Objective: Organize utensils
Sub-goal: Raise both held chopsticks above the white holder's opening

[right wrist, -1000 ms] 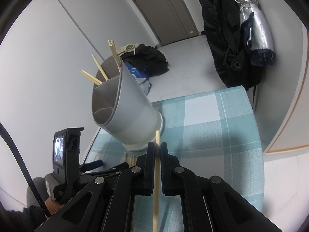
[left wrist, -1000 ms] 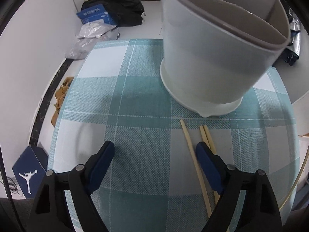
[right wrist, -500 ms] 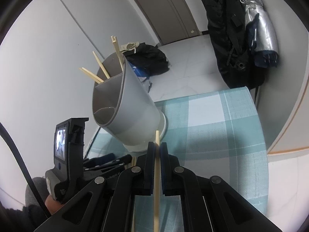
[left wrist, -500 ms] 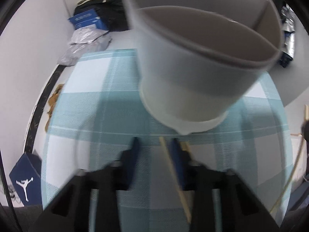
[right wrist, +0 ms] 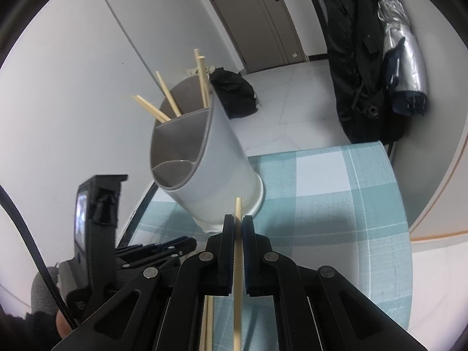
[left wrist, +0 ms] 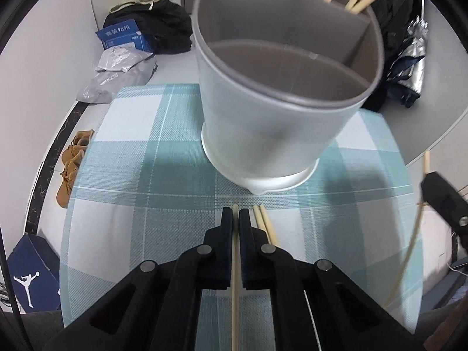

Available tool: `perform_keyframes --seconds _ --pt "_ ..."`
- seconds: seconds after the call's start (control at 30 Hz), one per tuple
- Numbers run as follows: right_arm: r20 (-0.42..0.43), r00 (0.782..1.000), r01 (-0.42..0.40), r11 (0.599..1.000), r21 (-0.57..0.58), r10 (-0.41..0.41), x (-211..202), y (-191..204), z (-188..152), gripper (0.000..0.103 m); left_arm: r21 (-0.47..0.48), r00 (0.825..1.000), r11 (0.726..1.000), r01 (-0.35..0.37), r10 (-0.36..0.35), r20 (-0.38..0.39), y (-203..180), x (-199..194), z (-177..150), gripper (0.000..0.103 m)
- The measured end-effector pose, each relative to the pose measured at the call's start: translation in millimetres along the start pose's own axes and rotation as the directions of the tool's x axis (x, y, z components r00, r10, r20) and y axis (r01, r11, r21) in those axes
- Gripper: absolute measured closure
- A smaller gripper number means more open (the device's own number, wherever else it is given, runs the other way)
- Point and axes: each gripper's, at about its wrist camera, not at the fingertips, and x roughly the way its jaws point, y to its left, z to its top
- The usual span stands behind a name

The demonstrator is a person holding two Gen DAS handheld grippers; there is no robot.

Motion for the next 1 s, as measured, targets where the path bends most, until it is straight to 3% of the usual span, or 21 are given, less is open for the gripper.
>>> perform_keyframes --seconds 0.4,1.0 --pt "0.061 0.998 0.033 0.999 -0.035 -0.031 -26 22 -11 0.099 -0.020 0.980 0.990 0.138 -0.134 0.146 4 -49 3 0.102" --pt "0.159 0.985 0.064 0.998 -0.027 -0.058 -61 32 -19 0.099 0.053 0.964 0.988 0.144 -0.152 0.219 -14 -99 -7 0.102"
